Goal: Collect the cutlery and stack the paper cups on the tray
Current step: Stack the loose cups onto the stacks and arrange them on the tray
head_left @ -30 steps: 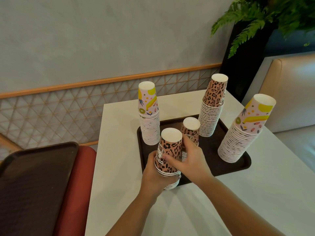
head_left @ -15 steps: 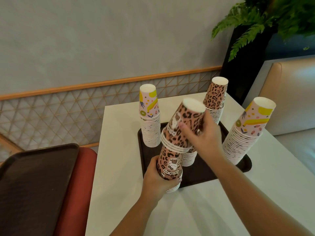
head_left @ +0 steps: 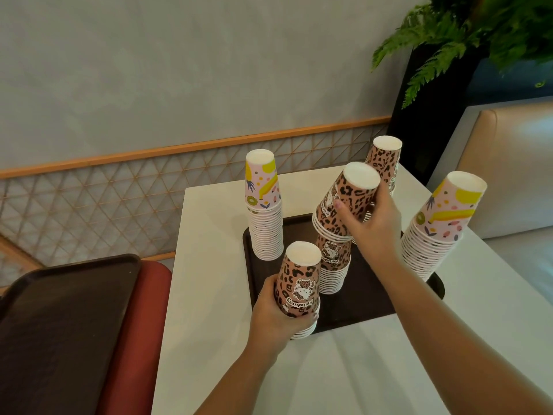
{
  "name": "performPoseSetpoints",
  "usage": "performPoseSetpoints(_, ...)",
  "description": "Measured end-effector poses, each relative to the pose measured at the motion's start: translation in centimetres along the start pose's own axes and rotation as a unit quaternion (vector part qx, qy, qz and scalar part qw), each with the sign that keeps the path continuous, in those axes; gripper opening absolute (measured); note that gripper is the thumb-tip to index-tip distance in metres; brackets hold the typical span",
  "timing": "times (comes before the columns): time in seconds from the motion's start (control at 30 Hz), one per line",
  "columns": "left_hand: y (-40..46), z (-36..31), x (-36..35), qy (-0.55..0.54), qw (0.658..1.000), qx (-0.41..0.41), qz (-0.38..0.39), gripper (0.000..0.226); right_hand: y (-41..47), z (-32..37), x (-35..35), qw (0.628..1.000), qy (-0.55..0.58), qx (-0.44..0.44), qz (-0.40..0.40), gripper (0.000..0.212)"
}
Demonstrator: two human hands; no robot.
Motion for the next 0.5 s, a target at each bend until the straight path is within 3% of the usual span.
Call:
performPoseSetpoints(0.17,-0.1,-0.1,-0.1,-0.007,1.0,0.004,0.005,0.085,-2.1,-1.3,-0.8,0.997,-0.022,-0.057,0.05,0.078)
performPoseSetpoints(0.3,-0.1,-0.2,-0.1,-0.019,1.0,0.0,0.004,0.083,-4.8,0.9,-0.5,0.999,-0.001,0.032,0.022,0.079)
performPoseSetpoints(0.37,-0.1,-0.2,-0.1,-0.031,1.0,-0.003,0.004,0.08,-6.8,1.5,-1.3,0.995,0.028,0.042,0.09,0.074)
performPoseSetpoints(0.5,-0.1,-0.5,-0.1,-0.028,0.999,-0.021,0.006,0.074,-9.7,1.1,-3.4,0.97,0.02,-0.065,0.233,0.086)
Point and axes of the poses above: each hand's wrist, its own y-axis towards the middle knuckle, its own x-axis out of the back of the hand, z = x × y, the point moved 3 cm from there along y, towards the middle knuckle, and after that the axes turned 1 degree about x, right-handed, at the moved point
